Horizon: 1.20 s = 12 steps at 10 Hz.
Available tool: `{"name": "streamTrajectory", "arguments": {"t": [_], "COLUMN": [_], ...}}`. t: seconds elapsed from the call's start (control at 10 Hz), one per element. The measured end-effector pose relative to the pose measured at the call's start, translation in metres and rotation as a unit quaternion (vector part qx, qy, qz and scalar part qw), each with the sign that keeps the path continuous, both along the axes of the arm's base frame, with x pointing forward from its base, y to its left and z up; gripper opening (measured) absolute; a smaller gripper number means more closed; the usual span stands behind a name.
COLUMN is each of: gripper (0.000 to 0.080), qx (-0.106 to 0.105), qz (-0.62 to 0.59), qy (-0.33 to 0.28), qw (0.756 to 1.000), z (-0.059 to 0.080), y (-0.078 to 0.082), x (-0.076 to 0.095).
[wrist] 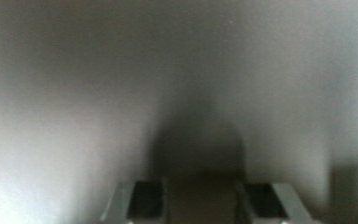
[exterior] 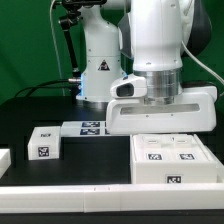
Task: Assemble cabinet
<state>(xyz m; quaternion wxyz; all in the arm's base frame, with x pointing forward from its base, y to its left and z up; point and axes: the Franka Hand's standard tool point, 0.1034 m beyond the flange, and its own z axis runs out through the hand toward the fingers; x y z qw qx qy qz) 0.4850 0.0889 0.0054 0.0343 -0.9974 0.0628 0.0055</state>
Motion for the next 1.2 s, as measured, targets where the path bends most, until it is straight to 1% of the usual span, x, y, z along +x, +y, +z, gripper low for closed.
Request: {"name": "streamTrajectory", "arguments": {"t": [0.4, 0.5, 0.9, 1.1, 1.2], "gripper": [0.0178, 0.0178, 0.0178, 0.0178, 0.0175], "qx": [0.0, 0.0, 0.002, 0.003, 0.004], "qz": [0.003, 0.009, 0.016, 0.026, 0.027], "qy": [0.001, 0.004, 0.003, 0.012, 0.013], "qw": [1.0, 1.0, 1.0, 1.0, 1.0], "z": [0.001, 0.006, 0.036, 0.057, 0.061], "y": [0.0, 0.001, 0.001, -0.003, -0.004], "x": [-0.001, -0.002, 0.005, 0.011, 0.013]}}
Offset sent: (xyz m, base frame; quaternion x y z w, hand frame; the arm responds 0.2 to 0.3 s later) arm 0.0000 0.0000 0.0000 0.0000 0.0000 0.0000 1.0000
